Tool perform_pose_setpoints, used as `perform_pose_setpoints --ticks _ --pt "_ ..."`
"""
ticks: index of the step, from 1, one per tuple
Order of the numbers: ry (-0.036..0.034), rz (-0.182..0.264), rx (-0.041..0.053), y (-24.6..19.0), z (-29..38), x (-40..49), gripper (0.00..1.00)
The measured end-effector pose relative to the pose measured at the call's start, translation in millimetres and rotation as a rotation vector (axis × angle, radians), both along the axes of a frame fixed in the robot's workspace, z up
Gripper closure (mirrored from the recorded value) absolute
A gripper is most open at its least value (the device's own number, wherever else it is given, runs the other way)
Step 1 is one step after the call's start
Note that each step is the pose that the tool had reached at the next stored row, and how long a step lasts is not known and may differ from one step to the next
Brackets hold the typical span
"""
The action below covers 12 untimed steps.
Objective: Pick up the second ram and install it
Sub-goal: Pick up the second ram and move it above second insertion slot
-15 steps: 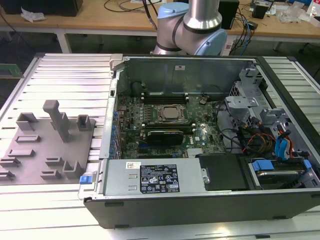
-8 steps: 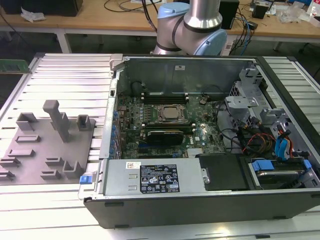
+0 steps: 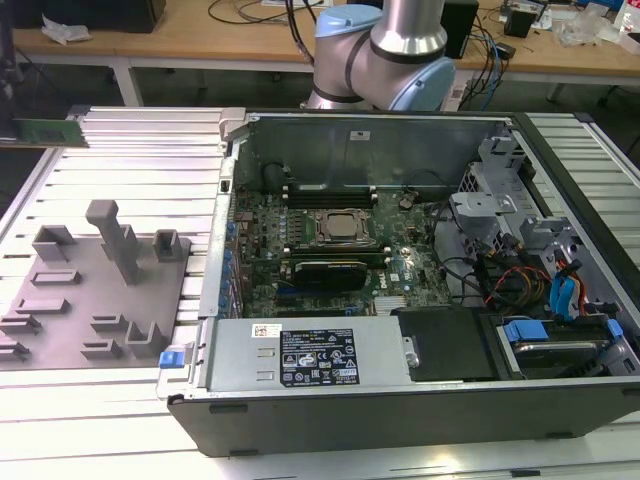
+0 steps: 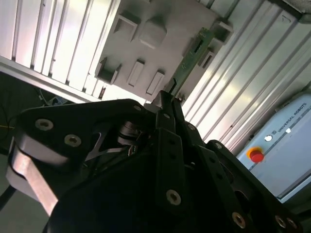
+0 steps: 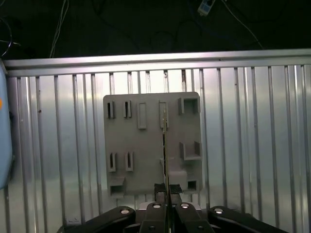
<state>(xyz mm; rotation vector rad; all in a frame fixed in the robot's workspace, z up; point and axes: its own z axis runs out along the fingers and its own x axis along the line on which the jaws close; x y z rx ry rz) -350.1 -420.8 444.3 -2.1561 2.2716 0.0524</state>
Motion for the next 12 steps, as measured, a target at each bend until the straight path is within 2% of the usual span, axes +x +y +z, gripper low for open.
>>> perform_pose_setpoints --ticks 8,10,12 --pt "0.0012 0.0 -0.0005 0.0 0.0 36.5 0.87" --pt "0.0018 0.0 -0.0003 0.0 -0.1 55.4 0.87" --pt "0.0022 0.0 -0.0005 0.0 -0.1 63.5 0.87"
